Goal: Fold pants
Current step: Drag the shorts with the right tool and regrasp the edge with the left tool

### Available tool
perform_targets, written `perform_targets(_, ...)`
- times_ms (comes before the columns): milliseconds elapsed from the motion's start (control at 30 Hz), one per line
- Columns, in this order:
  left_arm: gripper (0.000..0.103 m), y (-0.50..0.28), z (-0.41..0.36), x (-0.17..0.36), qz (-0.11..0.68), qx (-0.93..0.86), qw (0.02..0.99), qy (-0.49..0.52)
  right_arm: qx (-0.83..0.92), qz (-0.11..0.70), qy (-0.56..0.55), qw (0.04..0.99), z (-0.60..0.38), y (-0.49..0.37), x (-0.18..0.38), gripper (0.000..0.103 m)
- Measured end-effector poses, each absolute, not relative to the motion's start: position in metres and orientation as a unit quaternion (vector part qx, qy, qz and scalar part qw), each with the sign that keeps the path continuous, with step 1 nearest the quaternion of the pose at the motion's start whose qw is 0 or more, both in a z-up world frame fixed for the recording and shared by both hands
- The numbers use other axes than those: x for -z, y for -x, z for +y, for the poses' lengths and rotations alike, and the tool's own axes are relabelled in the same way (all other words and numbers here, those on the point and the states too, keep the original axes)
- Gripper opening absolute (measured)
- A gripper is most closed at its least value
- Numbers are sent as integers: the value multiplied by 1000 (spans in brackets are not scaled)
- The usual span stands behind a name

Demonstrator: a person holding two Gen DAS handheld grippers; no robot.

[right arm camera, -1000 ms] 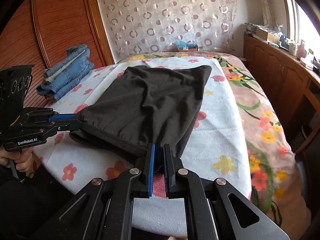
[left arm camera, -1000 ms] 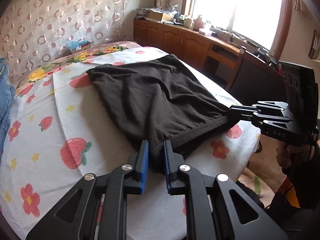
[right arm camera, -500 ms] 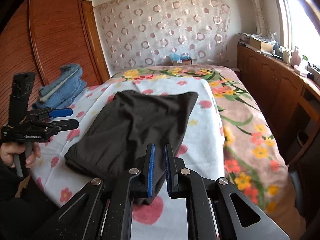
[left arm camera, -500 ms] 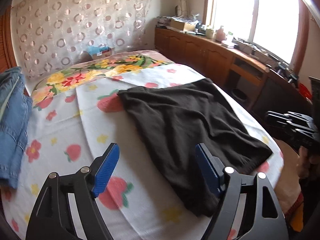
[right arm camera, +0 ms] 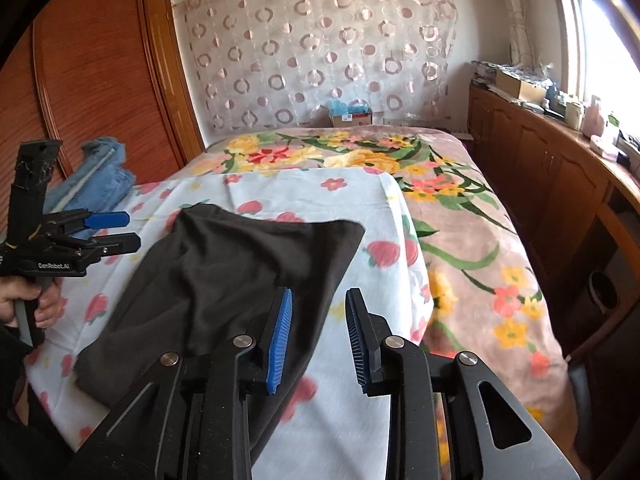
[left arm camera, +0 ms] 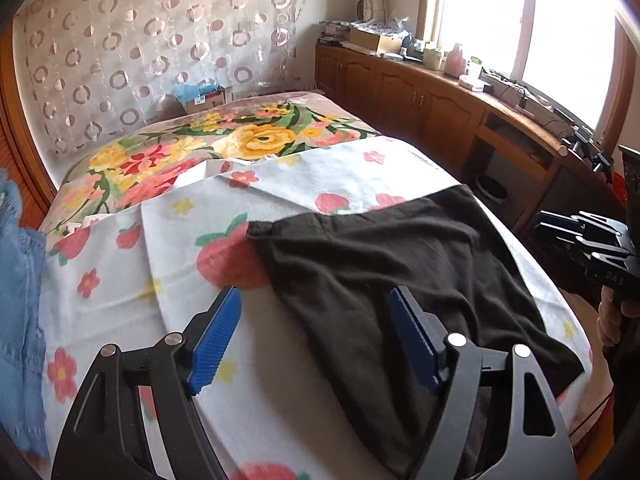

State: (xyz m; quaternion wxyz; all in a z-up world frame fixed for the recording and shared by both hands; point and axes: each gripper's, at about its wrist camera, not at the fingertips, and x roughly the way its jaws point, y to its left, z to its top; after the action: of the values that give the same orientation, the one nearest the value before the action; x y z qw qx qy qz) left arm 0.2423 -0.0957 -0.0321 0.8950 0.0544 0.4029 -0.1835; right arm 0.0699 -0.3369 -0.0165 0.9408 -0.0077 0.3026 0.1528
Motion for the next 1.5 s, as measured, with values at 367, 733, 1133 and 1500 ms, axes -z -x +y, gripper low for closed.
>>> perform_targets(367,69,-300,-90,62,451,183,873,-33,-164,352,9,922,-327,-145,21,29)
perform_targets(733,50,-318,-91,65,453,205,868,-9,-170,376,6,911,-325,-174,23,29)
perform_targets(1133,8,-298,-73,42,403,206,892,2,-217,316,19,923,-314,-168,1,7)
perform_targets(1500,13,-305,-71,52,421,191,886,-12,-188,354,48,915,-304,-183,20,13)
